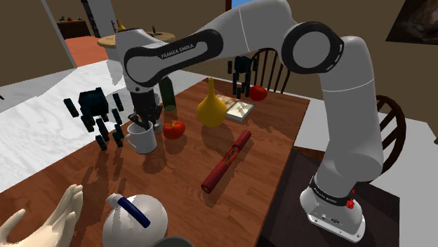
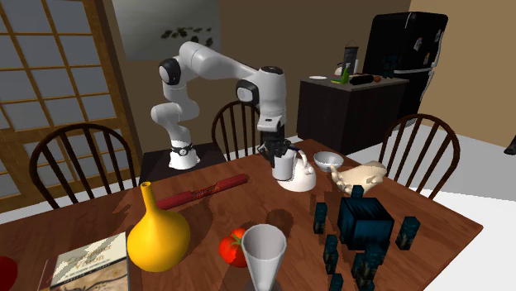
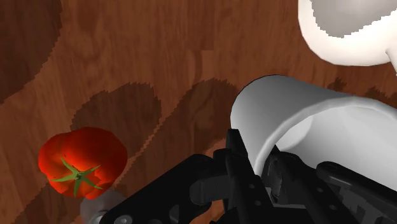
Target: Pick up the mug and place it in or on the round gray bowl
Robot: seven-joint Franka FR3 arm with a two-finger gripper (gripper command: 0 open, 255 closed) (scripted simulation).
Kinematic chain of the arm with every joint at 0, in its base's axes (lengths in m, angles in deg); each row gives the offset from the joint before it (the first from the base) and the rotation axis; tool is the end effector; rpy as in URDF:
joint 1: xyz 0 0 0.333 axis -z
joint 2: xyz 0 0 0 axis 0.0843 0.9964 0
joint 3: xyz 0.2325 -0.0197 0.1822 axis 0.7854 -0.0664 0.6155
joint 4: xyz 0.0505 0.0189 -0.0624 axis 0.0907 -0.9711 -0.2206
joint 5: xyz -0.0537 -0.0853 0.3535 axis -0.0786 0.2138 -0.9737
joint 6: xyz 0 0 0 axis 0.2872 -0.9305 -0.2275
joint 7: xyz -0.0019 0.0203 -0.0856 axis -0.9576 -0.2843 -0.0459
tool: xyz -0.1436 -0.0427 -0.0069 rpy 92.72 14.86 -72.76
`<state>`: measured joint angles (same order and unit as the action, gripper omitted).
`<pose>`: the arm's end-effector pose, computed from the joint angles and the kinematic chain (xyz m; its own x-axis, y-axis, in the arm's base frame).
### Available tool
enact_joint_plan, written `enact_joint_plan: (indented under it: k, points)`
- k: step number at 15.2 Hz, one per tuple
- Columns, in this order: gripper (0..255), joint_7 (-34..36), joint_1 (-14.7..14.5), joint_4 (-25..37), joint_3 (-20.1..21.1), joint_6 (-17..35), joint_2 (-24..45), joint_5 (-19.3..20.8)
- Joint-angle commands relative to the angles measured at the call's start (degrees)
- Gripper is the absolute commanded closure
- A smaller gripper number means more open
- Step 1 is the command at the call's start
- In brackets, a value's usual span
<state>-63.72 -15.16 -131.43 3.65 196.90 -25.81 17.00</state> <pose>0.5870 0.2959 0.3809 0.9955 0.0951 0.0027 0.0951 -0.9932 -0.0675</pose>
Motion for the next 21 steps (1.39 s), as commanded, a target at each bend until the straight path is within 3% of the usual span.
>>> enact_joint_plan:
  k: [1, 10, 21]
  points:
    - [255, 0.8, -0.2, -2.1, 0.4, 0.3, -1.8, -0.4]
    - [255, 8.3, -3.6, -18.0, 4.2, 5.3, -13.6, -3.3]
    - [255, 19.3, -9.7, -28.4, 10.0, 7.7, -22.9, -6.6]
